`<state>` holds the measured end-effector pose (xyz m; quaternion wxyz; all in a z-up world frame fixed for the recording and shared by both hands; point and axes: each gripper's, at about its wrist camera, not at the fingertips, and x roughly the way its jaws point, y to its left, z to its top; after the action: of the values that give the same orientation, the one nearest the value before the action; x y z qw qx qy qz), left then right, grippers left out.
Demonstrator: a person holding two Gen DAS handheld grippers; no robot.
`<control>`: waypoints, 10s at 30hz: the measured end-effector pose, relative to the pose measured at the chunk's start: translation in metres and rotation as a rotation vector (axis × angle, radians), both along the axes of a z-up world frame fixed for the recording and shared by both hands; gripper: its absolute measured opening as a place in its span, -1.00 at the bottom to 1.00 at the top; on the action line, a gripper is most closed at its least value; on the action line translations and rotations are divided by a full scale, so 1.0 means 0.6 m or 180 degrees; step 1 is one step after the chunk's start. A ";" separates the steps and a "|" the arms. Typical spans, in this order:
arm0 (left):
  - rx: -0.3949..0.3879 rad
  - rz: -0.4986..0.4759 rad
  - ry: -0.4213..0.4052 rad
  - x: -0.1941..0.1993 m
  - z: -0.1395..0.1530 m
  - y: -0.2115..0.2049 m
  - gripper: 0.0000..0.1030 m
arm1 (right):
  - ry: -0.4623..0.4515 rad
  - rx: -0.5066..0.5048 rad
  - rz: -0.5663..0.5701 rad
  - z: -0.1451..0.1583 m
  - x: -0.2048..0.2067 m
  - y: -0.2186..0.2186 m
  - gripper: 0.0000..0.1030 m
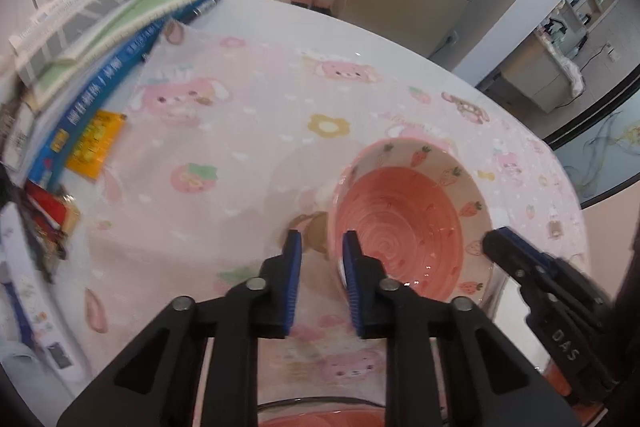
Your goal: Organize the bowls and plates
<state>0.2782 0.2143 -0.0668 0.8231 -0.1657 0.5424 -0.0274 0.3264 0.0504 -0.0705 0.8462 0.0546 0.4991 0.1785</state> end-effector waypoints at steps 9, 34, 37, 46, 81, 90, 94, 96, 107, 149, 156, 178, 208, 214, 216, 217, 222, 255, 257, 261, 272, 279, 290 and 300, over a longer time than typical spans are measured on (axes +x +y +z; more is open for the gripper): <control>0.0004 0.0071 -0.0002 0.000 0.002 -0.007 -0.86 | 0.0065 0.0049 0.0194 -0.009 0.004 0.005 -0.81; 0.0193 0.0047 0.0124 0.008 -0.025 -0.054 -0.86 | 0.0560 0.0019 0.0411 -0.079 0.024 0.026 -0.68; 0.0196 -0.0008 0.0129 0.008 -0.025 -0.057 -0.86 | 0.0625 0.0058 0.0363 -0.082 0.029 0.024 -0.70; 0.0017 -0.0034 -0.0065 -0.006 0.008 -0.058 -0.86 | 0.0222 -0.0016 0.0319 -0.009 0.016 0.016 -0.71; 0.0401 0.0299 -0.1491 -0.213 0.223 -0.059 -0.87 | -0.0697 0.0655 0.0657 0.215 -0.146 -0.018 -0.75; 0.0411 0.0551 -0.1373 -0.260 0.189 -0.010 -0.87 | -0.0698 0.0340 0.0901 0.185 -0.197 0.053 -0.75; 0.0603 0.0629 -0.1249 -0.278 0.163 -0.004 -0.86 | -0.0512 0.0243 0.1020 0.159 -0.205 0.077 -0.75; 0.0695 0.0637 -0.1199 -0.286 0.152 -0.004 -0.86 | -0.0487 0.0208 0.1083 0.147 -0.206 0.088 -0.75; 0.0518 0.0852 -0.1002 -0.302 0.100 0.007 -0.83 | -0.0296 0.0101 0.1187 0.112 -0.197 0.108 -0.75; 0.0650 0.1129 -0.1193 -0.321 0.054 0.005 -0.82 | -0.0403 -0.0231 0.1383 0.090 -0.196 0.133 -0.76; 0.0968 0.0925 -0.1075 -0.274 0.068 -0.025 -0.81 | -0.0194 -0.0196 0.1274 0.076 -0.156 0.114 -0.76; 0.0798 0.0976 -0.1221 -0.308 0.039 -0.011 -0.52 | -0.0384 -0.0356 0.1486 0.063 -0.170 0.132 -0.85; 0.0896 0.1156 -0.1429 -0.329 0.063 0.015 -0.79 | -0.0164 0.0038 0.1444 0.078 -0.146 0.110 -0.90; 0.0939 0.1088 -0.1430 -0.335 0.075 0.013 -0.76 | -0.0067 0.0087 0.1393 0.079 -0.136 0.102 -0.90; 0.0900 0.0995 -0.1479 -0.341 0.084 0.002 -0.66 | -0.0209 0.0069 0.1366 0.096 -0.138 0.093 -0.90; 0.0869 0.0961 -0.1511 -0.344 0.090 -0.003 -0.58 | -0.0301 0.0041 0.1317 0.105 -0.137 0.087 -0.90; 0.0954 0.0797 -0.1689 -0.355 0.137 -0.032 -0.26 | -0.0376 0.0259 0.1026 0.173 -0.139 0.017 -0.90; 0.0501 -0.0372 -0.3203 -0.453 0.358 -0.421 0.99 | -0.1571 0.0100 -0.0875 0.333 -0.457 -0.645 0.04; 0.0313 -0.0418 -0.3114 -0.434 0.359 -0.437 0.99 | -0.1550 0.0147 -0.0950 0.327 -0.461 -0.675 0.04; 0.0307 -0.0645 -0.3064 -0.407 0.371 -0.490 0.99 | -0.1506 0.0222 -0.1104 0.310 -0.455 -0.721 0.04; 0.0612 -0.1191 -0.2599 -0.282 0.313 -0.604 0.99 | -0.1251 0.0132 -0.1374 0.213 -0.394 -0.781 0.04; 0.0711 -0.1359 -0.1581 -0.182 0.215 -0.632 0.85 | -0.0714 0.0513 -0.1338 0.127 -0.316 -0.790 0.04; 0.0311 -0.1733 -0.1137 -0.108 0.140 -0.676 0.83 | -0.0249 0.0407 -0.1385 0.039 -0.240 -0.786 0.04; 0.0296 -0.1597 -0.0972 -0.056 0.069 -0.650 0.75 | 0.0046 0.0408 -0.1267 -0.028 -0.206 -0.771 -0.25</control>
<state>0.2448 -0.1758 -0.0252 0.8695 0.0174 0.4369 -0.2297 0.2028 -0.4122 -0.0871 0.8559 0.2070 0.4723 0.0388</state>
